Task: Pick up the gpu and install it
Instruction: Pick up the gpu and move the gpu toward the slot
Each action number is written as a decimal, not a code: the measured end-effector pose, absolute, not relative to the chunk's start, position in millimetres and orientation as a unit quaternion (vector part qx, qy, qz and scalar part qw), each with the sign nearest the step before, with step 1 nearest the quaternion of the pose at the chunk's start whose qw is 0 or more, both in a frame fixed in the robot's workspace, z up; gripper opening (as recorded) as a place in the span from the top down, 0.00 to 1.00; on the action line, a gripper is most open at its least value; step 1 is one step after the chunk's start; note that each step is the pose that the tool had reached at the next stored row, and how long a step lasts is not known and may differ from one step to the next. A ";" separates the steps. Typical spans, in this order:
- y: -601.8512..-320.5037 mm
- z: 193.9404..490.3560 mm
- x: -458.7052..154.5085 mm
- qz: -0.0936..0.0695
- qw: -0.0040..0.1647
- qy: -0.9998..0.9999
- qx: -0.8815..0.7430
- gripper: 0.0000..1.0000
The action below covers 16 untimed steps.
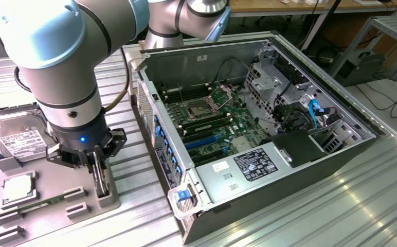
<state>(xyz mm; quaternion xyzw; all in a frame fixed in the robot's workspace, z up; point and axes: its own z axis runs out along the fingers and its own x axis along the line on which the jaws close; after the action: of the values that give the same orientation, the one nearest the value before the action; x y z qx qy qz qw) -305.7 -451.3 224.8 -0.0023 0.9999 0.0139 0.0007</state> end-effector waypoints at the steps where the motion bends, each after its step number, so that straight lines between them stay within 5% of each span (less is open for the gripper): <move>1: -451.3 224.7 -305.7 0.014 0.001 1.000 -0.002 0.72; 16: -451.3 230.9 -305.8 0.022 0.001 1.000 -0.002 0.72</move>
<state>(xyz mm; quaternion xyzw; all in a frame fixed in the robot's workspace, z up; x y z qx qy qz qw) -305.8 -451.3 230.9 -0.0022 0.9998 0.0222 0.0007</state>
